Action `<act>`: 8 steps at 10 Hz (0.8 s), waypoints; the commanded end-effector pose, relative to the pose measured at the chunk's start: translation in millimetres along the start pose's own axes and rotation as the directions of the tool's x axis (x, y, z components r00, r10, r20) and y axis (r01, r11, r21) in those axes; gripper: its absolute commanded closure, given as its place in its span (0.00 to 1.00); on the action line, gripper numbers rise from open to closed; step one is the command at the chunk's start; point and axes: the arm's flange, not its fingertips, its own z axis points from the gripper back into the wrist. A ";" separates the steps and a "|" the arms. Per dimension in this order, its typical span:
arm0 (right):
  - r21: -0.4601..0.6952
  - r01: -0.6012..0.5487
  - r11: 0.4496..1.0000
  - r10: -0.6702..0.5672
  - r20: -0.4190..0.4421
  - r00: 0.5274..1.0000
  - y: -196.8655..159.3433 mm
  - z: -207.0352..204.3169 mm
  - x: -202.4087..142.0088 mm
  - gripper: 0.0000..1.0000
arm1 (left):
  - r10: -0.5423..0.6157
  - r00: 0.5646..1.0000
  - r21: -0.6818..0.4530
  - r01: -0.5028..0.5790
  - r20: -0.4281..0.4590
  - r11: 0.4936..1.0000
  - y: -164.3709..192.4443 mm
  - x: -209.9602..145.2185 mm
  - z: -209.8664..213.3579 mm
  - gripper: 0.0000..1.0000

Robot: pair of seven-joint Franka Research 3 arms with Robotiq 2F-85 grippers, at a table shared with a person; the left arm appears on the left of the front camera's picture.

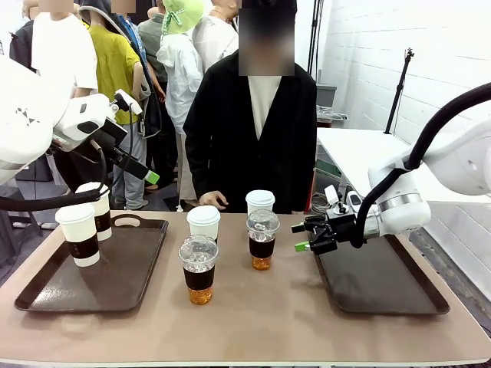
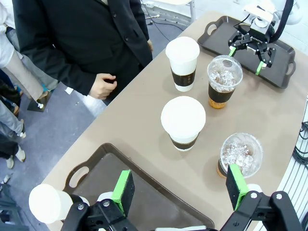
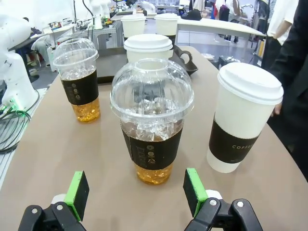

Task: Distribute the coffee onto the tray.
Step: Pick up one iced Americano and place it on the right Handle tray.

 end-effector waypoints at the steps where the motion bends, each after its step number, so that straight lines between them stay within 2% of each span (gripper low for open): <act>1: -0.009 -0.014 1.000 0.014 0.041 0.999 -15.4 -14.4 -7.5 0.00 | 0.005 1.000 -0.009 -0.005 0.002 1.000 1.1 -1.3 0.4 0.00; 8: 0.041 0.002 0.999 -0.006 0.094 0.996 -38.5 -53.0 -17.1 0.00 | 0.005 1.000 -0.009 -0.005 0.002 1.000 1.1 -1.3 0.4 0.00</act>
